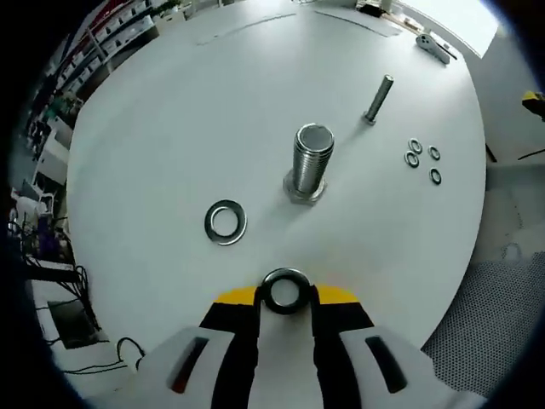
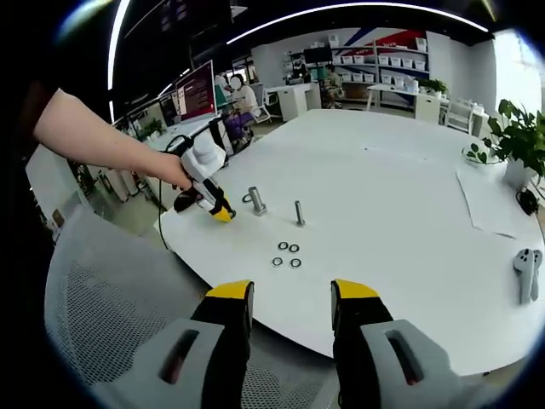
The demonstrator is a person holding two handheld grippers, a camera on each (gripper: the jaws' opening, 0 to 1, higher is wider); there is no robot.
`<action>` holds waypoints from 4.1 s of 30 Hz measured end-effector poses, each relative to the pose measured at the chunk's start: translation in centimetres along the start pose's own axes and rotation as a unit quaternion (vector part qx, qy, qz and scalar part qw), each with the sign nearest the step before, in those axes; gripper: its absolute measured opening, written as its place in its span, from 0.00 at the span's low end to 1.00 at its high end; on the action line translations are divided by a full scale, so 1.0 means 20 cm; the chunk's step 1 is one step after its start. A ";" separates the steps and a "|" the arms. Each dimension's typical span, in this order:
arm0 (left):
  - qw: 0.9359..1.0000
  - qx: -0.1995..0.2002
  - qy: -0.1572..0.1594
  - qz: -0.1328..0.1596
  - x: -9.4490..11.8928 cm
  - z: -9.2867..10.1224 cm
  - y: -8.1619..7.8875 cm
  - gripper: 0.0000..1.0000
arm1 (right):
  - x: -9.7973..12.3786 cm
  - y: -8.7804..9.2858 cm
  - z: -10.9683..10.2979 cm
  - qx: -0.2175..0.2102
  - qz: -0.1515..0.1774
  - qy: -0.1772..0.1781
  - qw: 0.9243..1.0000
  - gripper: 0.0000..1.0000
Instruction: Place the washer onto the threaded stud by aligning its center hole with the stud, sliding it down to the base, and recovering from edge contact or off-axis alignment until the washer reaches the visible bottom stop.
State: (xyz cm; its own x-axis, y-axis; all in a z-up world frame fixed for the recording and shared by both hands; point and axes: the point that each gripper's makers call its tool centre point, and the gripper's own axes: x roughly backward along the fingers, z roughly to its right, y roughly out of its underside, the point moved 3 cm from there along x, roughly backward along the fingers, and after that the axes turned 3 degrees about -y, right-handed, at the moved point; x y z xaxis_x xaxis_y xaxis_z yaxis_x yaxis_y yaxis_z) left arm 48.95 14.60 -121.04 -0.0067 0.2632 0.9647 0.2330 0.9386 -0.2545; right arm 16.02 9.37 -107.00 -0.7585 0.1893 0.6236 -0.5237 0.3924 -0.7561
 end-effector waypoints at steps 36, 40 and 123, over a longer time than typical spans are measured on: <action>0.985 -0.157 0.037 -0.063 0.00 0.03 0.00 0.21 | 0.00 0.00 0.00 0.003 -0.004 0.002 1.000 0.39; 0.986 -0.154 0.037 -0.058 -0.01 0.01 -0.01 0.20 | 0.00 0.00 0.00 0.002 -0.003 0.003 1.000 0.38; 0.986 -0.162 0.036 0.018 0.20 0.07 -0.47 0.19 | 0.00 -0.01 0.00 -0.006 0.003 -0.004 1.000 0.38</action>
State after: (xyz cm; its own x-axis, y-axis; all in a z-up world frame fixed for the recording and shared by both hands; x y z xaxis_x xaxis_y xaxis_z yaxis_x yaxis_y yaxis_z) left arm 45.44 7.22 -114.90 0.0747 0.2681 0.9605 0.5311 0.8045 -0.2659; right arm 16.07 9.39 -106.88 -0.7648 0.1857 0.6169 -0.5138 0.4019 -0.7579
